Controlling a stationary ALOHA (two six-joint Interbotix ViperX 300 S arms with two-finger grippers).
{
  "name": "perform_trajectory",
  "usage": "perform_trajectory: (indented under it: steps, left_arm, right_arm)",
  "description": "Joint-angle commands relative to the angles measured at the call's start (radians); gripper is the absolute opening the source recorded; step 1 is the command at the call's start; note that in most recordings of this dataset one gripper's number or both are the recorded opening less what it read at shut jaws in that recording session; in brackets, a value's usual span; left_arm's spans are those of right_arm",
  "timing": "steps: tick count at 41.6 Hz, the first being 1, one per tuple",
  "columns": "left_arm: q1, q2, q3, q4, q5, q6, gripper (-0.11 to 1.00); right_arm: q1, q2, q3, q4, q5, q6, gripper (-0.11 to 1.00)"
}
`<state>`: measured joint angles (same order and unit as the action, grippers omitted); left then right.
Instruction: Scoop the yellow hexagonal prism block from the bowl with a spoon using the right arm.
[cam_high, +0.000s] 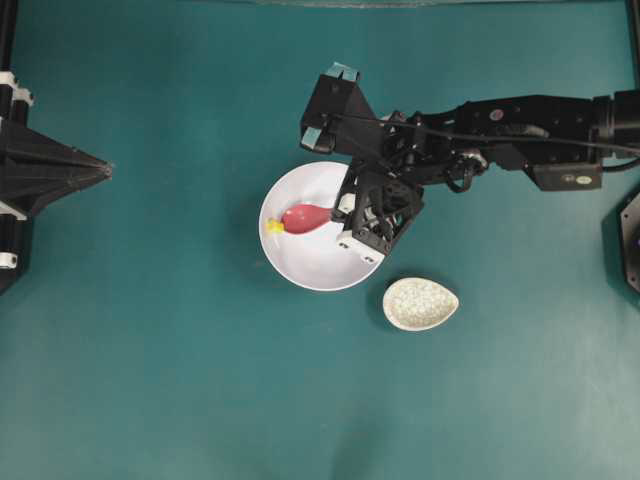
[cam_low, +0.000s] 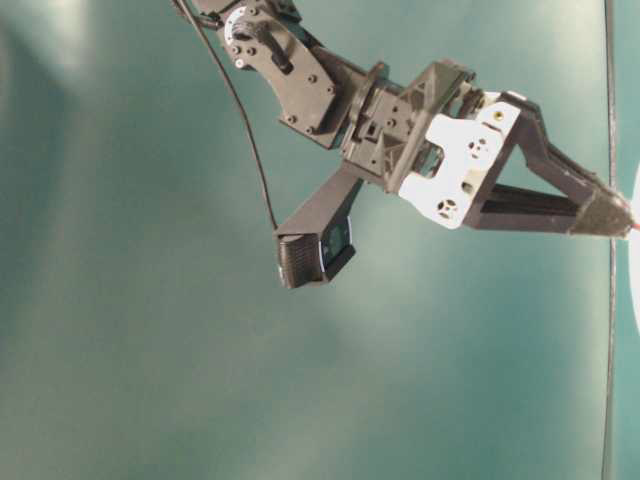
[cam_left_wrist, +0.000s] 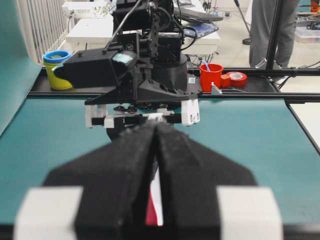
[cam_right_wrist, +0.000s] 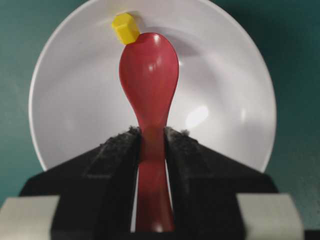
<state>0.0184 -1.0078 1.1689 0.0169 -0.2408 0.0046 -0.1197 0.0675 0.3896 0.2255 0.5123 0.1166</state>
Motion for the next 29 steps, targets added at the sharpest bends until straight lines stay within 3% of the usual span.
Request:
perform_trajectory:
  steps: [1, 29]
  left_arm:
    - [0.002, 0.006, -0.026, 0.003, -0.006, -0.002, 0.0]
    - [0.002, 0.005, -0.026, 0.003, -0.006, -0.002, 0.0]
  right_arm:
    - [0.008, -0.018, -0.028, 0.002, -0.008, -0.002, 0.23]
    - [0.031, -0.02, -0.035, 0.003, -0.037, -0.002, 0.23]
